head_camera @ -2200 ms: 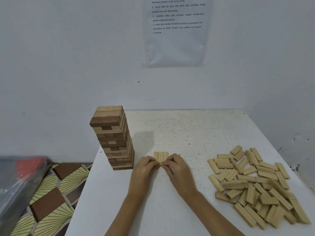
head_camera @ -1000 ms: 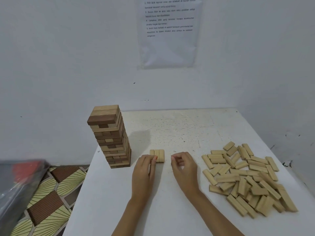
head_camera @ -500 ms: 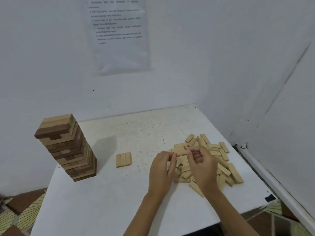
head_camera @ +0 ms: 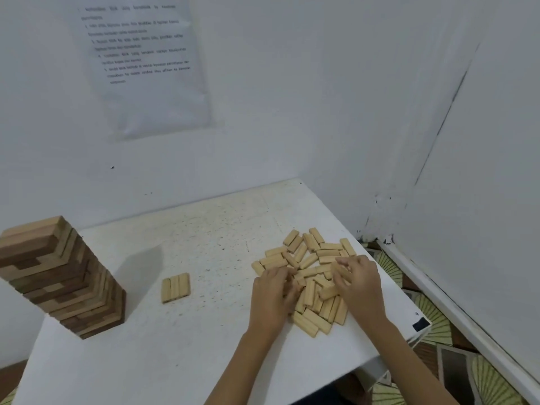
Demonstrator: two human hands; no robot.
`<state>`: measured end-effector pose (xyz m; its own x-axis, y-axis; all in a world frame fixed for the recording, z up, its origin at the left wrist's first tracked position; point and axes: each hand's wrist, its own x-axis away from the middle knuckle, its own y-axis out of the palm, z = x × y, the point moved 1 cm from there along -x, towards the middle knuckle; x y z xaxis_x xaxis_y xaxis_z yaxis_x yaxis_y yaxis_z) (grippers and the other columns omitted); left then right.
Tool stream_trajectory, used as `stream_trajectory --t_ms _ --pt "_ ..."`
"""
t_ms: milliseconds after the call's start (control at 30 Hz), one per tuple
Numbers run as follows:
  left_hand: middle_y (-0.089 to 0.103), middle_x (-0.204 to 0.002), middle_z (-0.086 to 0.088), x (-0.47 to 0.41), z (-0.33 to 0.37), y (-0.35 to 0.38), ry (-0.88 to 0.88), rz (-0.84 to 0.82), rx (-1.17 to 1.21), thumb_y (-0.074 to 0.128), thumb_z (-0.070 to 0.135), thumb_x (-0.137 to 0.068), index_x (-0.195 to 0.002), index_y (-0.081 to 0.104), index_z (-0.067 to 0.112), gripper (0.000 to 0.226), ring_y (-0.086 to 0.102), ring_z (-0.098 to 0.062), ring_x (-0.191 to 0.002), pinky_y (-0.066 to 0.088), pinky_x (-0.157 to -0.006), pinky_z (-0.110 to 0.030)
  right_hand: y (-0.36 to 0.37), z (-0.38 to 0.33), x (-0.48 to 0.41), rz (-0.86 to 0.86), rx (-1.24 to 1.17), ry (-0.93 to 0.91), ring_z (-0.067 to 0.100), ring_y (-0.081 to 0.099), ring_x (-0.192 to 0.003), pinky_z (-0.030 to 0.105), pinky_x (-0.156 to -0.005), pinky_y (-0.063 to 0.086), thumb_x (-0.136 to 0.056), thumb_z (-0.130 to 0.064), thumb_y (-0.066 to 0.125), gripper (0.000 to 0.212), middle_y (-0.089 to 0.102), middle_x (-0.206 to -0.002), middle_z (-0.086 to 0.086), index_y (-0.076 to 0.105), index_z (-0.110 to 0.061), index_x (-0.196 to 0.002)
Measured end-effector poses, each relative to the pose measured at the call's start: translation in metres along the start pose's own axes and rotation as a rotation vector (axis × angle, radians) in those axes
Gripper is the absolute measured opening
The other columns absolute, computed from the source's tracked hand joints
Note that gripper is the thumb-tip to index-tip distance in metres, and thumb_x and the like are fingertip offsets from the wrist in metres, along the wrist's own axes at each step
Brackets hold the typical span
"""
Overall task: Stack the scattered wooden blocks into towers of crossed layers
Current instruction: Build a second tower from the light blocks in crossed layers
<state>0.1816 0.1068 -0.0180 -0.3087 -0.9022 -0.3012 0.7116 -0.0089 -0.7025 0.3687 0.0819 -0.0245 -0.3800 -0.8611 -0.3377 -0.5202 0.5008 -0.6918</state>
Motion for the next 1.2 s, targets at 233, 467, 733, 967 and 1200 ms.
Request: stream_trajectory --t_ms 233,467,733,967,1200 --pt "0.059 -0.096 0.003 -0.002 -0.001 0.005 0.051 0.036 0.028 0.075 0.012 -0.081 -0.105 0.070 0.013 0.025 0.056 -0.010 -0.090 0.053 -0.078 -0.027 0.000 0.004 -0.005 -0.067 -0.021 0.053 0.016 0.046 -0.090 0.026 -0.075 0.035 -0.091 -0.019 0.065 0.018 0.054 -0.090 0.000 0.070 -0.005 -0.101" --pt "0.048 -0.103 0.004 -0.002 0.010 0.007 -0.082 -0.007 0.214 0.068 0.008 -0.088 -0.107 0.062 0.013 0.021 0.051 -0.001 -0.095 0.040 -0.081 -0.003 -0.002 0.002 -0.007 0.006 -0.317 0.113 0.013 0.056 -0.086 0.016 -0.072 0.042 -0.091 -0.012 0.065 0.004 0.064 -0.086 -0.001 0.066 -0.010 -0.094" --pt "0.049 -0.075 0.009 -0.021 0.019 0.017 -0.196 0.017 0.377 0.069 0.021 -0.089 -0.104 0.056 0.021 0.020 0.045 -0.003 -0.068 0.038 -0.063 -0.015 -0.017 -0.004 -0.023 -0.104 -0.649 0.291 0.020 0.047 -0.064 0.021 -0.053 0.045 -0.099 -0.004 0.042 0.010 0.046 -0.076 0.008 0.041 -0.004 -0.109" --pt "0.052 -0.110 0.001 -0.035 0.016 0.029 -0.153 -0.032 0.174 0.048 0.026 -0.100 -0.113 0.057 0.020 0.017 0.050 -0.011 -0.104 0.035 -0.079 -0.005 -0.014 0.008 -0.046 -0.317 -0.150 0.145 0.015 0.058 -0.086 0.027 -0.071 0.047 -0.090 -0.008 0.056 0.019 0.050 -0.104 -0.001 0.061 -0.018 -0.105" --pt "0.050 -0.111 0.005 -0.037 0.020 0.024 -0.196 -0.012 0.230 0.042 0.032 -0.102 -0.115 0.053 0.019 0.021 0.049 -0.007 -0.103 0.035 -0.079 -0.007 -0.016 0.010 -0.067 -0.476 0.270 0.001 0.020 0.059 -0.096 0.030 -0.080 0.047 -0.092 -0.019 0.058 0.025 0.049 -0.115 0.001 0.059 -0.020 -0.117"
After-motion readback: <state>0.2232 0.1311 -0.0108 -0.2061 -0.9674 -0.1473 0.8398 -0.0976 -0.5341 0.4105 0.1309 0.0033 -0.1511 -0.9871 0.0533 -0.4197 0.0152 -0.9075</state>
